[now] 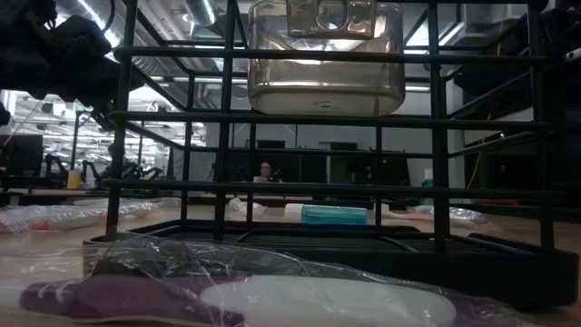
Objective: Pick & Place toothbrushing station
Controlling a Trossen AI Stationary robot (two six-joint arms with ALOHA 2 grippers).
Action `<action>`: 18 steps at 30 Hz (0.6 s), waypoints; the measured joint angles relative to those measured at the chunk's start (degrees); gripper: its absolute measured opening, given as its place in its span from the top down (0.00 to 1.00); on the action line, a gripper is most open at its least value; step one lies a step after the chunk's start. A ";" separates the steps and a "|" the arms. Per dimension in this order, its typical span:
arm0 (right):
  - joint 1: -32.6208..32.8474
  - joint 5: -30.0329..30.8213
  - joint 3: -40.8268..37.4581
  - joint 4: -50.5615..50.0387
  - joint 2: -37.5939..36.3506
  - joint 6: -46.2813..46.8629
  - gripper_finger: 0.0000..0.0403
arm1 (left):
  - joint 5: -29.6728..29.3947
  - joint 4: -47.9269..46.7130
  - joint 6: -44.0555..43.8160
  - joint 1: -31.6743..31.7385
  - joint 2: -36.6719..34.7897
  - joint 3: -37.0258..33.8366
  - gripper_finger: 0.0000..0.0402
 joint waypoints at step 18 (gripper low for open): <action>0.02 -0.58 0.00 4.65 0.06 9.86 0.62 | 0.00 -0.02 0.00 0.02 0.00 0.01 0.92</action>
